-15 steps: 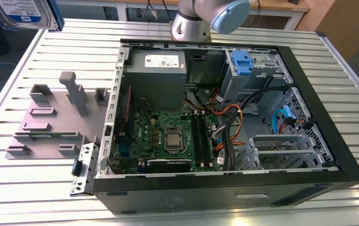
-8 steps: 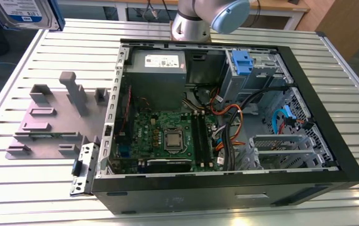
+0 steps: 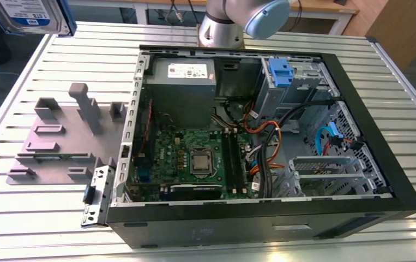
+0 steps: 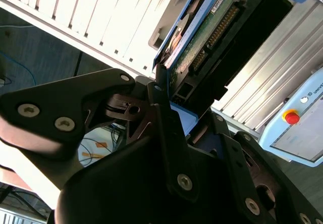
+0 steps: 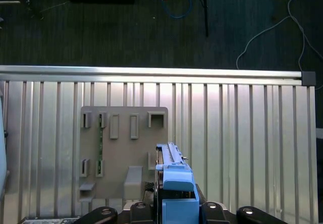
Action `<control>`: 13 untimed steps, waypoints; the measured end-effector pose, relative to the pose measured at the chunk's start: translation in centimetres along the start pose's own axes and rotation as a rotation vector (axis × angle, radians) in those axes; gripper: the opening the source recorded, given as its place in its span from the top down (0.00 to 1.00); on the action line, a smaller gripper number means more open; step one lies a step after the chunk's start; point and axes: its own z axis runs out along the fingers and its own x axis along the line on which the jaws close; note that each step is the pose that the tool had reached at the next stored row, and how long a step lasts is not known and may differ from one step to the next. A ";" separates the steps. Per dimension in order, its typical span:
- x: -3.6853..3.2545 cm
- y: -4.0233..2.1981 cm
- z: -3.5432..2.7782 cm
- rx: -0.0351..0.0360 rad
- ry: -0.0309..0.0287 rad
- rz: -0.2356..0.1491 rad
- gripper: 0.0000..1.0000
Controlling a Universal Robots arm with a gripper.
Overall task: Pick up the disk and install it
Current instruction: 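Pick up the disk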
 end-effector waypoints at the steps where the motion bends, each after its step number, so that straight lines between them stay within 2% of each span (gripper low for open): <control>1: 0.00 -0.02 0.00 0.0001 0.0000 0.000 0.63; 13: 0.00 -0.40 -0.01 0.0000 0.0000 0.000 0.63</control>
